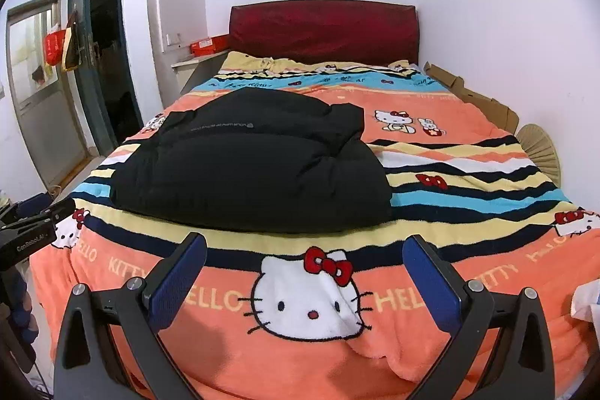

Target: Fold large clothes

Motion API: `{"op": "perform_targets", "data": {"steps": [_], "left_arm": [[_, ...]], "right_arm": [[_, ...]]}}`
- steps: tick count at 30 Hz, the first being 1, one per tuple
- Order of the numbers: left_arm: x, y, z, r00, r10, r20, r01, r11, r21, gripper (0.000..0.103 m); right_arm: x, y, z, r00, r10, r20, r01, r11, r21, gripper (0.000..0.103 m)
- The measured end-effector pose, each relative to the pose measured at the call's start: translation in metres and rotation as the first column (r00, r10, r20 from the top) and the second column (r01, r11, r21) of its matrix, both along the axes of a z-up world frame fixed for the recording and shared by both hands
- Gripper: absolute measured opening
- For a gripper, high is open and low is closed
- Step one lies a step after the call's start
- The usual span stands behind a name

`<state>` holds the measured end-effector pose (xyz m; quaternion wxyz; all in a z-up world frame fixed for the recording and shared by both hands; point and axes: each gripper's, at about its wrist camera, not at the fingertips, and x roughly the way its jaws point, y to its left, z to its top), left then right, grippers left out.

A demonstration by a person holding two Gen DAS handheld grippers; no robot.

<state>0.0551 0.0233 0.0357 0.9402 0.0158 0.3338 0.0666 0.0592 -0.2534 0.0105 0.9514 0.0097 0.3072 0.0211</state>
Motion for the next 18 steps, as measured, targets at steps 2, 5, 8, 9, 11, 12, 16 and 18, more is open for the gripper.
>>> {"op": "perform_targets", "data": {"steps": [2, 5, 8, 9, 11, 12, 16, 18], "left_arm": [[0.002, 0.001, -0.002, 1.000, 0.001, -0.004, -0.001, 1.000, 0.000, 0.071], [0.004, 0.001, -0.003, 1.000, 0.002, -0.005, -0.002, 1.000, 0.000, 0.071], [0.006, 0.002, -0.004, 1.000, 0.004, -0.008, -0.004, 1.000, 0.001, 0.071], [0.006, 0.002, -0.004, 1.000, 0.004, -0.008, -0.004, 1.000, 0.000, 0.071], [0.006, 0.002, -0.004, 1.000, 0.003, -0.008, -0.003, 1.000, 0.000, 0.071], [0.006, 0.002, -0.004, 1.000, 0.002, -0.008, -0.002, 1.000, -0.001, 0.071], [0.008, 0.004, -0.005, 1.000, 0.005, -0.007, -0.005, 1.000, -0.009, 0.071], [0.008, 0.004, -0.006, 1.000, 0.005, -0.006, -0.005, 1.000, -0.012, 0.071]], "right_arm": [[0.002, -0.001, -0.003, 1.000, -0.002, -0.007, 0.002, 1.000, 0.002, 0.102], [0.005, -0.003, -0.006, 1.000, -0.004, -0.013, 0.004, 1.000, 0.003, 0.102], [0.007, -0.005, -0.008, 1.000, -0.007, -0.022, 0.007, 1.000, 0.011, 0.102], [0.008, -0.005, -0.009, 1.000, -0.008, -0.023, 0.008, 1.000, 0.009, 0.102], [0.009, -0.006, -0.010, 1.000, -0.010, -0.027, 0.011, 1.000, 0.009, 0.102], [0.010, -0.006, -0.011, 1.000, -0.012, -0.029, 0.012, 1.000, 0.010, 0.102], [0.012, -0.008, -0.014, 0.999, -0.018, -0.037, 0.018, 1.000, 0.009, 0.102], [0.013, -0.008, -0.015, 0.999, -0.021, -0.040, 0.021, 1.000, 0.007, 0.102]]}}
